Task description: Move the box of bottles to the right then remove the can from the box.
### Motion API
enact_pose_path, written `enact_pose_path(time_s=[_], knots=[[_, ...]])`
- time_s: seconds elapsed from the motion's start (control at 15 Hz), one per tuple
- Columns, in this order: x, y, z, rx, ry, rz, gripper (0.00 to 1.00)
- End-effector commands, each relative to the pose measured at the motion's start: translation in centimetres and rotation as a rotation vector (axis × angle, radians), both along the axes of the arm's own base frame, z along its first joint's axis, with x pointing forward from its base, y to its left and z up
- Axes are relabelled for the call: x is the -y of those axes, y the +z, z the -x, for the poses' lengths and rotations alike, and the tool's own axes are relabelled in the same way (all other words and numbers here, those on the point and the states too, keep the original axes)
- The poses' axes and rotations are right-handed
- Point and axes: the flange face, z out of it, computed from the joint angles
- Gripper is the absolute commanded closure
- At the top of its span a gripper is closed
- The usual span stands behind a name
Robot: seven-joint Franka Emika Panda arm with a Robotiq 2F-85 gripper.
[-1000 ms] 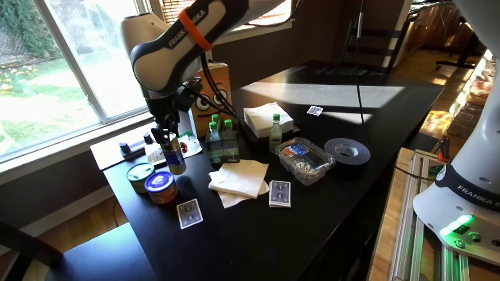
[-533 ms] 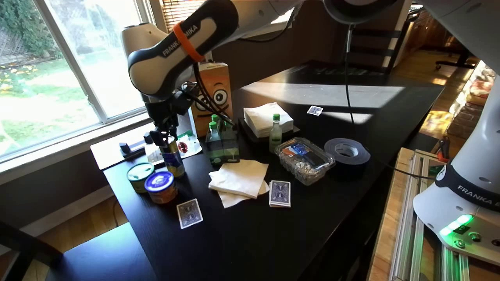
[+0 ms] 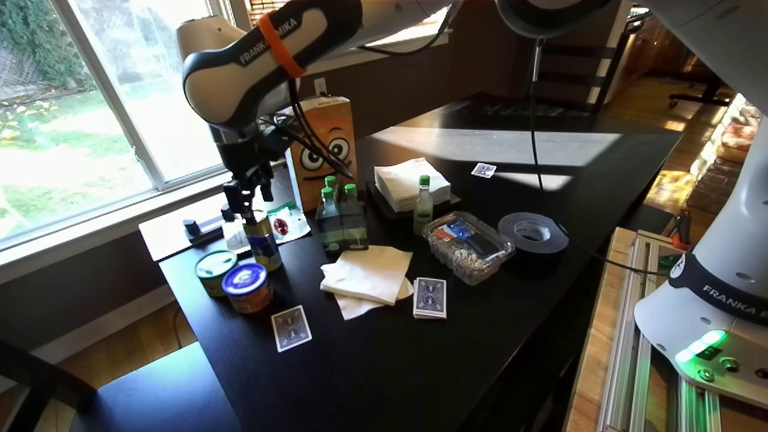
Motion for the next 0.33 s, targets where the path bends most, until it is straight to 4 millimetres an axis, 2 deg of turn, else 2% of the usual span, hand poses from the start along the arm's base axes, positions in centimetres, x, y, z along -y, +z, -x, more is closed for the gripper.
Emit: enact_pose_path(time_s=[0.0,0.2,0.27], knots=[[1.1,4.2,2.1,-0.015,0.021,0.006,0.0],[2.7,6.2,3.6,0.004,0.068,-0.011,0.0],[1.5,5.1,1.3,0.014,0.027,0.009,0.0]])
